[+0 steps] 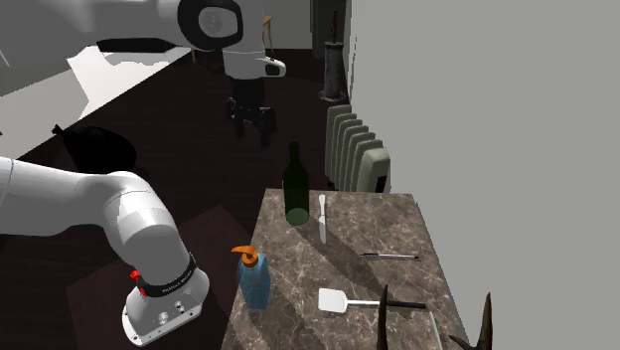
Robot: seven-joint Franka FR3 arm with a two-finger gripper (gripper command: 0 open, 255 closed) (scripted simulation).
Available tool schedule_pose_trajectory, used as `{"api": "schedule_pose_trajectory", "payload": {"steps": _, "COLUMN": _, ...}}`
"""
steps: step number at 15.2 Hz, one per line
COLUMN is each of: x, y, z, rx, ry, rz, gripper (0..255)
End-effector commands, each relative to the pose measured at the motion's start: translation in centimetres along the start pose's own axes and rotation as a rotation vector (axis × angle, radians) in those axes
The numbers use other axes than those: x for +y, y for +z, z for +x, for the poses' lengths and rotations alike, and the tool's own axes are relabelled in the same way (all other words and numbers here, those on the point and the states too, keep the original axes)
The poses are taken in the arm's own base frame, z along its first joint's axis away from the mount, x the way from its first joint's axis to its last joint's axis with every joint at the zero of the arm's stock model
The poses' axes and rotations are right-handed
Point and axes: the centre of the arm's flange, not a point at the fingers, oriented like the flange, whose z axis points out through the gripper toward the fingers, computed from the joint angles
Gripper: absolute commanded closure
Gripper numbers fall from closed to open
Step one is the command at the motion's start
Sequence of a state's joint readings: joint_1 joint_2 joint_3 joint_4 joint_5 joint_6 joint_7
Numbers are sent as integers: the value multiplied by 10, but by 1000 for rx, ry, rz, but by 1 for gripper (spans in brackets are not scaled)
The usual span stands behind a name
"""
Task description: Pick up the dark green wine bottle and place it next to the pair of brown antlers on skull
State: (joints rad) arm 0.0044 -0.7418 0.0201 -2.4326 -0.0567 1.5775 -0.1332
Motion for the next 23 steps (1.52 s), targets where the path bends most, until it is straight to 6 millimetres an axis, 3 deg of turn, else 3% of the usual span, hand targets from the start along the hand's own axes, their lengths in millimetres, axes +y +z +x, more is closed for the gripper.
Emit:
{"api": "schedule_pose_trajectory", "payload": {"steps": 1, "x": 0, "y": 0, "z": 0, "rx": 0, "ry": 0, "rz": 0, "gripper": 0}}
{"api": "schedule_pose_trajectory", "payload": {"steps": 10, "x": 25, "y": 35, "z": 78, "rx": 219, "ry": -13, "rz": 16, "gripper": 0}}
{"api": "schedule_pose_trajectory", "payload": {"steps": 18, "x": 25, "y": 75, "z": 91, "rx": 229, "ry": -13, "rz": 16, "gripper": 0}}
{"api": "schedule_pose_trajectory", "payload": {"steps": 23, "x": 25, "y": 75, "z": 91, "rx": 229, "ry": -13, "rz": 16, "gripper": 0}}
